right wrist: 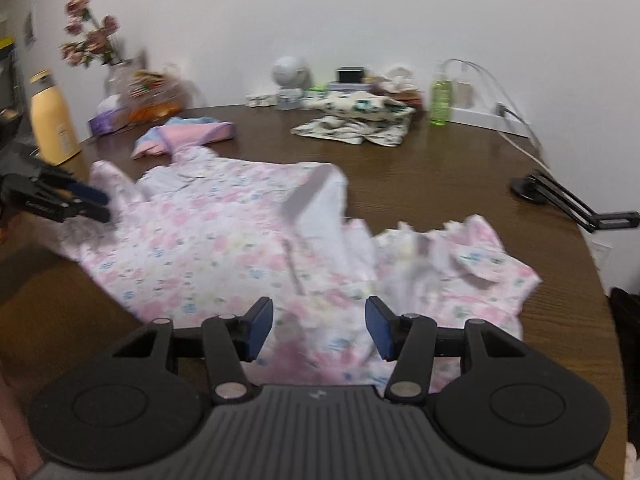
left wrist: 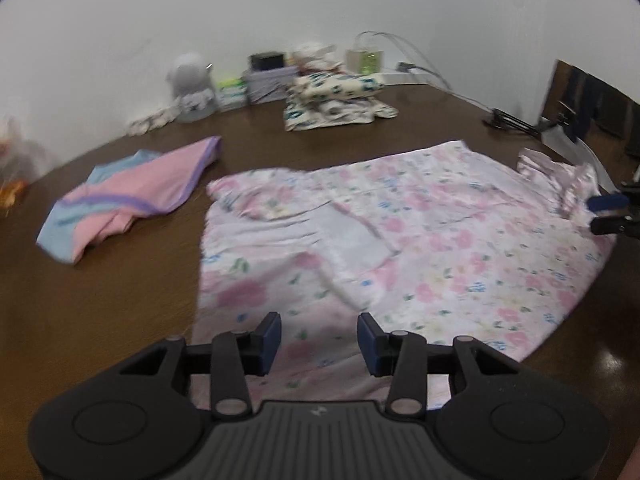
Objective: Fold clothes
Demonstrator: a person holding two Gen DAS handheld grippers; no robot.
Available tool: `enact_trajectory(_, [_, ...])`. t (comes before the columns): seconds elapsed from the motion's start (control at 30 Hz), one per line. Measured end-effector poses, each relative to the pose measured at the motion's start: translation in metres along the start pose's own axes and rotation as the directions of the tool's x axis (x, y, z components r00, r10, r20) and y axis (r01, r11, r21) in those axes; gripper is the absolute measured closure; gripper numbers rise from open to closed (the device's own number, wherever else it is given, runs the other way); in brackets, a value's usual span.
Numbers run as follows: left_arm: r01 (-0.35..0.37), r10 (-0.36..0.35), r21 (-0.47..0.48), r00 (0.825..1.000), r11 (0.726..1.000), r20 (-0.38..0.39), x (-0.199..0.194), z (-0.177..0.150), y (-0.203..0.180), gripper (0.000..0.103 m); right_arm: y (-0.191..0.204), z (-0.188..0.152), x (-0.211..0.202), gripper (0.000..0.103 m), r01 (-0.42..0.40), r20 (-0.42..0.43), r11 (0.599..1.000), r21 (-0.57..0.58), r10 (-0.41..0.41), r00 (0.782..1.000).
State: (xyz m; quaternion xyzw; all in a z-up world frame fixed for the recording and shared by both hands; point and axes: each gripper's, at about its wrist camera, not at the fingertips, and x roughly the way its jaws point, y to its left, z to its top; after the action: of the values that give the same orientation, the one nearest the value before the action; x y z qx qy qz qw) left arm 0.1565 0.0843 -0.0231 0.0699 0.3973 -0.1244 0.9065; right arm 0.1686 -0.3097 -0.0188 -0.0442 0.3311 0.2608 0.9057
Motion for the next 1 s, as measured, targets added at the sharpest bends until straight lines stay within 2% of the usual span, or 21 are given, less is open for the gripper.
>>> enact_trajectory(0.17, [-0.019, 0.018, -0.046, 1.000, 0.999, -0.022, 0.009, -0.008, 0.013, 0.063, -0.007, -0.006, 0.011, 0.051, 0.051, -0.029, 0.999, 0.005, -0.051, 0.998])
enact_trajectory(0.4, [-0.030, 0.029, -0.040, 0.999, 0.999, -0.015, 0.009, -0.010, 0.012, 0.063, -0.008, -0.015, 0.017, 0.047, 0.119, -0.044, 0.993, -0.008, -0.119, 0.992])
enact_trajectory(0.63, [-0.041, 0.040, -0.044, 0.999, 0.998, -0.010, 0.008, -0.012, 0.010, 0.062, -0.015, -0.017, 0.009, 0.047, 0.158, -0.058, 0.987, 0.039, -0.155, 0.986])
enact_trajectory(0.7, [-0.043, 0.042, -0.050, 0.999, 0.998, -0.012, 0.006, -0.010, 0.009, 0.062, -0.015, -0.017, 0.003, 0.046, 0.158, -0.053, 0.985, 0.069, -0.154, 0.987])
enact_trajectory(0.8, [-0.030, 0.031, -0.036, 0.999, 0.999, 0.027, -0.007, -0.006, 0.004, 0.062, -0.013, -0.013, -0.010, 0.044, 0.153, -0.014, 0.983, 0.096, -0.153, 0.988])
enact_trajectory(0.9, [-0.020, 0.021, -0.007, 0.998, 1.000, 0.053, -0.016, -0.004, -0.005, 0.056, -0.010, -0.008, -0.020, 0.039, 0.162, 0.025, 0.983, 0.091, -0.165, 0.986])
enact_trajectory(1.0, [-0.027, 0.026, 0.015, 0.999, 1.000, 0.036, -0.011, -0.006, -0.011, 0.055, -0.013, -0.009, -0.013, 0.039, 0.175, 0.003, 0.980, 0.093, -0.176, 0.984])
